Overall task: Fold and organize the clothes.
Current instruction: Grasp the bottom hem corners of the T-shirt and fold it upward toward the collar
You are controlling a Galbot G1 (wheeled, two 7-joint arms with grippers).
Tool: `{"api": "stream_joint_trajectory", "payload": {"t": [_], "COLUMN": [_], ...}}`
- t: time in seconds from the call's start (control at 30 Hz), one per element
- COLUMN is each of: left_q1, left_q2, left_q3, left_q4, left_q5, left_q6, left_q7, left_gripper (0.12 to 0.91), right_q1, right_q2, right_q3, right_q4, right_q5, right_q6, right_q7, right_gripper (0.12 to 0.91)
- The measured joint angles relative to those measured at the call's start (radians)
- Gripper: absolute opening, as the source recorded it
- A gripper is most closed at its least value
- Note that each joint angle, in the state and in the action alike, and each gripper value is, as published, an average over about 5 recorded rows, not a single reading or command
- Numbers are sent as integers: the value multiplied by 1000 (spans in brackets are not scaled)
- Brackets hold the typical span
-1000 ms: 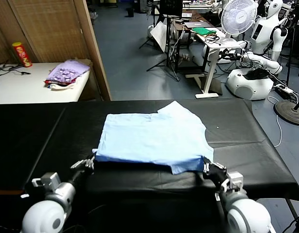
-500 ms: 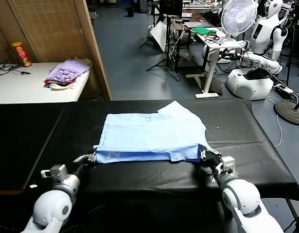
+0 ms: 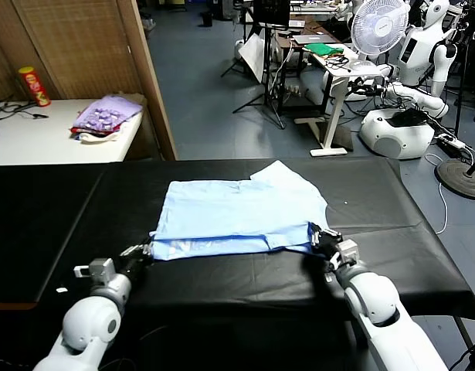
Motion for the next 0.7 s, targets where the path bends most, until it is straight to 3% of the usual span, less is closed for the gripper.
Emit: {"api": "stream_joint_trajectory", "payload": {"t": [0.13, 0.3, 0.4, 0.5, 0.6, 0.7], "left_q1": [-20, -45, -47, -37, -21, 3], "left_q2": [7, 10, 11, 16, 22, 24], "left_q3": [14, 29, 29, 22, 8, -7], "left_q4": [19, 39, 39, 26, 8, -11], "left_q5": [1, 3, 4, 3, 0, -3], "left_q6": [-1, 1, 3, 5, 7, 7], "left_q7": [1, -4, -6, -7, -7, -6], "left_gripper": [128, 153, 272, 456, 623, 739], "right_q1": [0, -32, -66, -115, -171, -221], "right_q2": [3, -15, -28, -38, -40, -35], "right_q3": [0, 20, 42, 70, 100, 126], "right_q4": [-3, 39, 83, 139, 192, 219], "right_q5": [25, 73, 92, 111, 122, 123], "right_q6": [12, 10, 2, -13, -22, -23], "right_q7": [2, 2, 4, 13, 24, 33], "right_gripper": [168, 423, 590, 729, 788, 797]}}
